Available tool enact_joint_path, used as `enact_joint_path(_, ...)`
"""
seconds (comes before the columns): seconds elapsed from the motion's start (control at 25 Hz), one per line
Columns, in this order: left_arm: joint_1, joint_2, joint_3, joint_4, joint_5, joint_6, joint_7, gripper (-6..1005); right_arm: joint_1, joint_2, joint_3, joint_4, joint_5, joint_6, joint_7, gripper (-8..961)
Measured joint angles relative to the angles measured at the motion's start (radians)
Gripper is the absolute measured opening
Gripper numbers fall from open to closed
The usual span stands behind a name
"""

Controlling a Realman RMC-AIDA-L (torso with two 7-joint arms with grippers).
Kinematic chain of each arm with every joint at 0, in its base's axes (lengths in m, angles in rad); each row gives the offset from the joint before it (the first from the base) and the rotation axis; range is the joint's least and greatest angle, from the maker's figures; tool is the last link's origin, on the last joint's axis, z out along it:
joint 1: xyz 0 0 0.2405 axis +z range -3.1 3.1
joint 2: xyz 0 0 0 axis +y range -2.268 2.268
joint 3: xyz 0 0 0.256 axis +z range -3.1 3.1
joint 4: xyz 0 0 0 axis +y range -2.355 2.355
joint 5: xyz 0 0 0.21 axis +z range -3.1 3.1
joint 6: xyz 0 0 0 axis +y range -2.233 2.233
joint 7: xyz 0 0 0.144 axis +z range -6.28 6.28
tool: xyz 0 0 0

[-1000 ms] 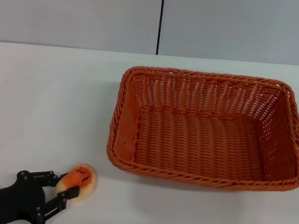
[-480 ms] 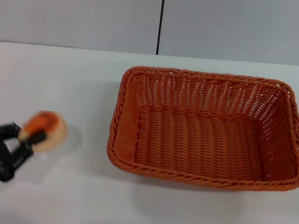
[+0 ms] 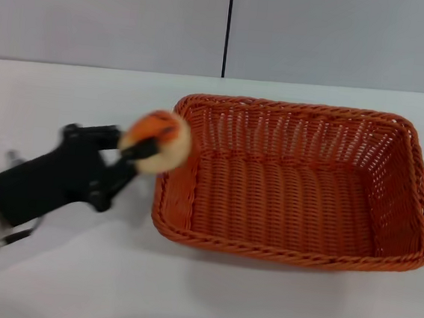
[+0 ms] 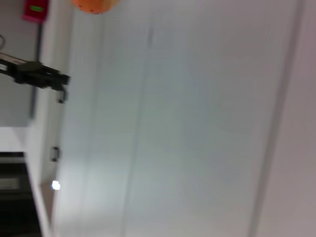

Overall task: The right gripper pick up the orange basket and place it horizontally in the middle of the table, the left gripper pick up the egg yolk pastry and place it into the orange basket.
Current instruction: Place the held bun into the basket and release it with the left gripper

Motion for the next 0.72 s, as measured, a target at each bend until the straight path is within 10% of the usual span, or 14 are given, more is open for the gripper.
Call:
enact_joint_path(0.36,-0.183,-0.004,0.1,-0.183,0.001,-0.249,0.016,94,0.0,-0.001,0.0,0.01,0.0,0.003,0.0,545)
enact_joint_path(0.72,-0.173,-0.001,0.076,-0.221,-0.006,-0.295,0.015,170,0.002,-0.002,0.0,0.011,-0.012,-0.003,-0.001,545)
